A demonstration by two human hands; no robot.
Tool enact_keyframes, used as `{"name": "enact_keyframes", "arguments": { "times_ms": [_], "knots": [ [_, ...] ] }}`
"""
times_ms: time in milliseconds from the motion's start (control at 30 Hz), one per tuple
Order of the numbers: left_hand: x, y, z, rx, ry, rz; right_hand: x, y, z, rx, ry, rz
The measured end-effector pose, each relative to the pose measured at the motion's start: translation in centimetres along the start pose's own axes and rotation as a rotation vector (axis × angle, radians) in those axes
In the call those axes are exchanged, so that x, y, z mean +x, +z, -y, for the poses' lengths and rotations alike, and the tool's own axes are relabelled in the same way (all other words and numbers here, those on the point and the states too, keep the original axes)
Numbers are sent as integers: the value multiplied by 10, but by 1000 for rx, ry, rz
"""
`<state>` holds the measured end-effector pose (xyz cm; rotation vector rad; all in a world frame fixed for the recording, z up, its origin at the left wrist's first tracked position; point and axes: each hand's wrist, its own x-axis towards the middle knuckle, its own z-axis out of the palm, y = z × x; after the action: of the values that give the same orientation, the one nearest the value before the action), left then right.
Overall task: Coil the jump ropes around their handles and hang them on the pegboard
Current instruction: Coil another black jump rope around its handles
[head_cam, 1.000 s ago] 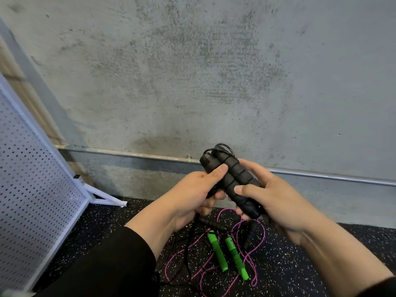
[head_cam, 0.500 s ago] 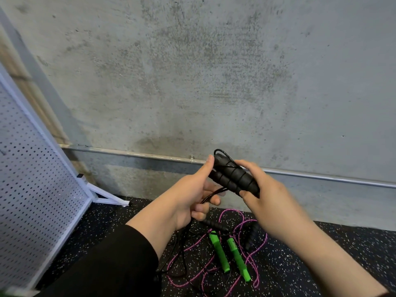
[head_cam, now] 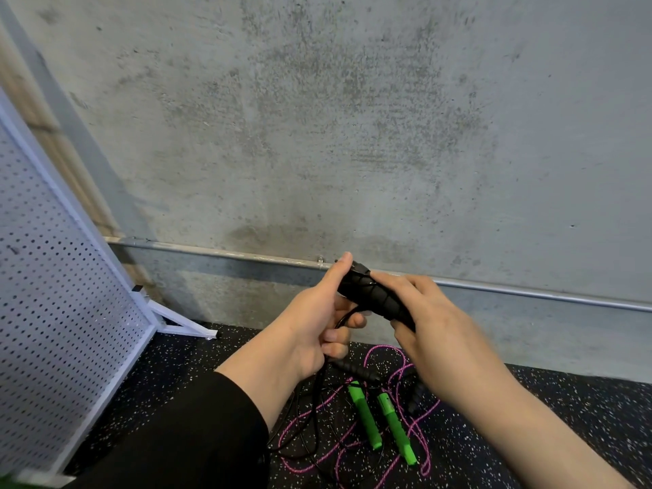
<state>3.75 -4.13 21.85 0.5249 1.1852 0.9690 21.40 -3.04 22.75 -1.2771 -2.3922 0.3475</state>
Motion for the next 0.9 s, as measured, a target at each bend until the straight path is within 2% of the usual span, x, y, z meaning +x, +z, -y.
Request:
{"name": "enact_keyframes", "arguments": {
  "times_ms": [167, 333, 433, 500, 700, 800, 900],
  "knots": [
    [1, 0, -2, 9, 106, -16, -2, -5, -4, 199, 22, 118],
    [-2, 4, -4, 63, 197, 111, 6, -6, -10, 679, 376, 18],
    [-3, 9, -1, 115, 217, 181, 6, -15, -11, 800, 471, 143],
    [-4, 9, 1, 137, 211, 193, 6, -19, -10, 827, 473, 207],
    [-7, 5, -5, 187, 174, 246, 7, -22, -13, 873, 428, 107],
    [-8, 5, -5, 226, 139, 192, 10, -23, -17, 708, 383, -28],
    [-6, 5, 0, 266, 153, 155, 11, -20, -26, 531, 397, -58]
  ]
}}
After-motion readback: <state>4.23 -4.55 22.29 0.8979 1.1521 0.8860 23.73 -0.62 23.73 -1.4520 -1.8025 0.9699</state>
